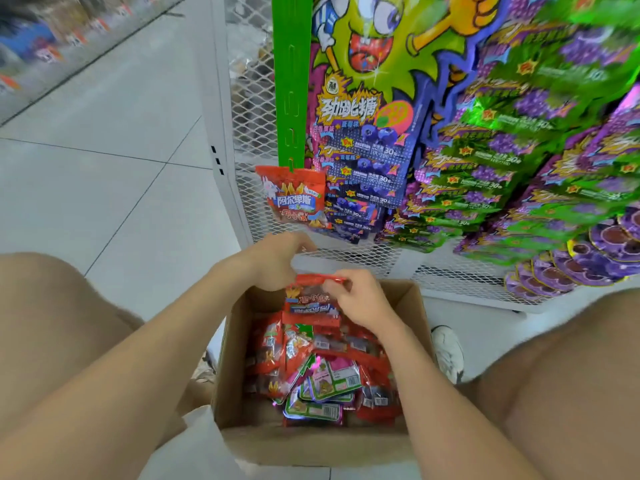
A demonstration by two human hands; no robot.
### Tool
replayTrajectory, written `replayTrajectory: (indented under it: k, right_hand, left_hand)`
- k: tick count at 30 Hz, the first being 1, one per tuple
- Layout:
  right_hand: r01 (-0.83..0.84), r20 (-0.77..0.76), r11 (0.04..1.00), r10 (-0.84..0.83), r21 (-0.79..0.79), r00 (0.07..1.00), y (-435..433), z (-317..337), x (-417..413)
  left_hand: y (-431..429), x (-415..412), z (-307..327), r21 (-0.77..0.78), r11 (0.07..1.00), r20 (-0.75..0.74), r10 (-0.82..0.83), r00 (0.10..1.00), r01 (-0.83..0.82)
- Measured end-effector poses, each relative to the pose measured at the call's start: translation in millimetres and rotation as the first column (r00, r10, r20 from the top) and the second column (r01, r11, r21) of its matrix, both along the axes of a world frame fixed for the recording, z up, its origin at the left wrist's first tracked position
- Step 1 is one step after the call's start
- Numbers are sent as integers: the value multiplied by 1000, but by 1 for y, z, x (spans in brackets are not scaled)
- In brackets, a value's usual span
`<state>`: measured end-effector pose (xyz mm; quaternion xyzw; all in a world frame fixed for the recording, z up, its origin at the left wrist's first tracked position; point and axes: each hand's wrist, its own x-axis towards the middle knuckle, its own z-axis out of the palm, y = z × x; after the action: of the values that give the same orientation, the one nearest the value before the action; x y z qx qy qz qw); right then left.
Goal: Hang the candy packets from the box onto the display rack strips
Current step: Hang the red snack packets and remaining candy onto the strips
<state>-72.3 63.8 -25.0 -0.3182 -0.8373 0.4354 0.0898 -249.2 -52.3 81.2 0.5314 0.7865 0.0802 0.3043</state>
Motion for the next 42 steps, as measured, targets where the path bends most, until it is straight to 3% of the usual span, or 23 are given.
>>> replayTrajectory:
  k: [3,5,7,10,13,18,21,24,25,28,30,31,32,34,36,37,38,39,40,42]
  right_hand:
    - [-46,-139,994,32,-99,990,3,57,-5]
    - [12,-259,984,-58,-177,964,4,91,-4]
    - [38,-307,954,-133,-297,942,6,118,-3]
    - [-105,-293,884,-38,-455,955,11,146,2]
    - [-4,-333,922,-136,-386,933,17,166,-1]
    - [108,-396,991,-130,-77,909,18,190,-22]
    - [188,-406,981,-155,41,900,17,202,-29]
    - [296,-476,955,-267,-14,838,16,204,-26]
    - [338,-498,939,-324,-66,805,14,203,-25]
    - [392,-501,849,-526,-353,687,0,200,-23]
    - [347,-446,776,-600,-527,664,-9,203,-22]
    - [347,-404,781,-582,-519,706,-11,206,-18]
    - [365,-346,834,-515,-414,784,-10,207,-13]
    - [351,-148,936,-345,16,927,-6,209,-2]
    - [281,26,875,-316,395,948,-7,207,6]
    - [249,30,840,-300,483,953,-9,206,7]
    - [208,-3,829,-242,520,970,-13,205,8]
    - [136,-31,852,-139,505,990,-18,203,7]
    - [47,-47,898,-29,437,998,-23,203,6]
    - [-106,-57,973,120,207,991,-34,200,0]
  left_hand:
    - [-11,-5,21,111,979,136,155,978,-171]
    - [-17,-2,38,217,918,369,237,899,-331]
    - [-21,1,52,317,838,549,220,807,-444]
    - [-25,7,68,436,750,592,177,786,-498]
    - [-22,4,75,512,677,538,227,812,-529]
    - [-2,2,90,597,524,495,355,793,-607]
    - [12,-9,101,556,464,564,399,723,-690]
    - [14,-3,108,453,409,678,420,604,-792]
    - [13,0,109,397,425,695,439,569,-814]
    - [4,4,105,139,647,771,404,492,-749]
    - [-2,4,103,97,681,823,356,444,-726]
    - [-5,2,101,121,664,819,354,452,-738]
    - [-8,2,101,176,643,797,352,491,-746]
    - [-16,-5,102,300,621,718,353,600,-724]
    - [-25,-17,106,442,683,552,303,777,-581]
    - [-30,-22,108,509,749,369,256,894,-425]
    - [-35,-26,111,506,828,128,204,970,-241]
    - [-36,-27,111,461,883,-103,149,984,-85]
    - [-36,-25,112,388,921,-233,111,966,-12]
    - [-35,-13,114,347,938,-307,96,947,18]
